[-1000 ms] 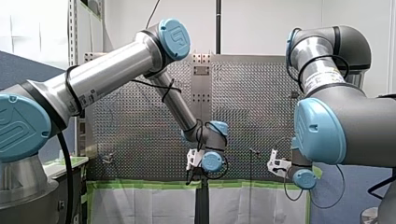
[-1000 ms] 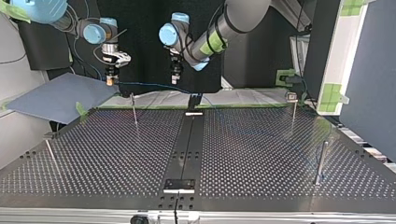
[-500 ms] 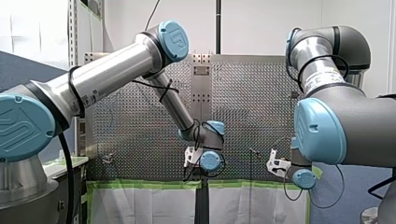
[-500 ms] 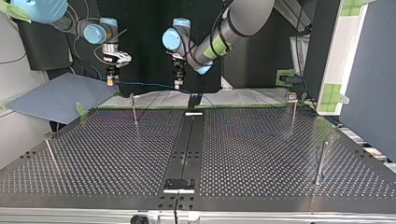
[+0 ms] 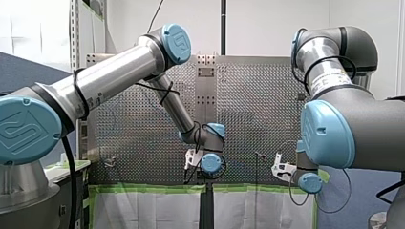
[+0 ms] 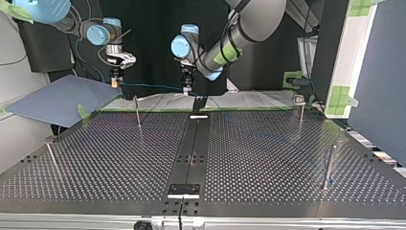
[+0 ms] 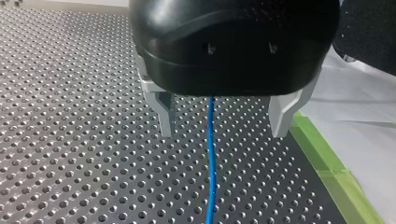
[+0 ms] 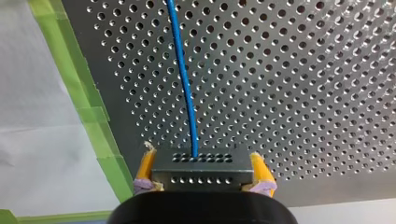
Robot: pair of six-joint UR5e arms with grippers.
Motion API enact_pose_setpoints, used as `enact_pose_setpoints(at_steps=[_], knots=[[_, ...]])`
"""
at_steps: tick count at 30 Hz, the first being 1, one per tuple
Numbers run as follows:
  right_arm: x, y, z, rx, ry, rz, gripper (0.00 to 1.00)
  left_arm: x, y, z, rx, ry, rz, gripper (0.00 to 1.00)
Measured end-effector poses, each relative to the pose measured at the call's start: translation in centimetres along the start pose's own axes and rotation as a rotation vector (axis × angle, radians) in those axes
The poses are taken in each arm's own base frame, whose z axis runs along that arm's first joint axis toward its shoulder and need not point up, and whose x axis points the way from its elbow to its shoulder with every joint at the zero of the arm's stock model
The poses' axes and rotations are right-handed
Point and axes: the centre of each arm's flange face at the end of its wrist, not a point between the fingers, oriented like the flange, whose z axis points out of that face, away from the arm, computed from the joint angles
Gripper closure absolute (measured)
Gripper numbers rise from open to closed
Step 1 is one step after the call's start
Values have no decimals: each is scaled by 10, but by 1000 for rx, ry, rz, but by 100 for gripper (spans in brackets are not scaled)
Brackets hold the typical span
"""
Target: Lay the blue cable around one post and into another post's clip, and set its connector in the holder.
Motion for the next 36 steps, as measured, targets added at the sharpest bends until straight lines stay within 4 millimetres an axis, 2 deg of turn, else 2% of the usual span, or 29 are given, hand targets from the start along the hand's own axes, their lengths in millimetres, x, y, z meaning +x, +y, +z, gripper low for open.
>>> enact_pose_setpoints(at_steps=[14, 15, 16, 18, 19, 21, 22, 24, 29, 30, 34, 35, 36], knots=[[-1, -1, -1, 1, -5, -7, 100, -3, 0, 5, 17, 4, -15, 0], [-1, -1, -1, 1, -5, -7, 100, -3, 0, 5, 17, 4, -15, 25], [-1, -1, -1, 0, -5, -7, 100, -3, 0, 5, 18, 4, -16, 25], [-1, -1, -1, 0, -5, -7, 100, -3, 0, 5, 23, 4, -21, 41], [-1, -1, -1, 0, -5, -7, 100, -3, -1, 5, 27, 4, -23, 41], [-1, -1, -1, 0, -5, -7, 100, -3, -2, 5, 38, 4, -27, 53], [-1, -1, -1, 0, -5, -7, 100, -3, -2, 5, 43, 4, -29, 53], [-1, -1, -1, 0, -5, -7, 100, -4, -3, 5, 53, 2, -34, 60], [-1, -1, -1, 0, -5, -7, 100, -4, -5, 5, 67, 0, -41, 64], [-1, -1, -1, 0, -5, -8, 100, -4, -5, 5, 68, 0, -41, 70], [-1, -1, -1, 0, -5, -8, 100, -3, -5, 5, 69, 1, -41, 77], [-1, -1, -1, 0, -5, -8, 100, -3, -5, 5, 69, 1, -41, 85], [-1, -1, -1, 0, -5, -8, 100, -3, -5, 5, 69, 2, -41, 89]])
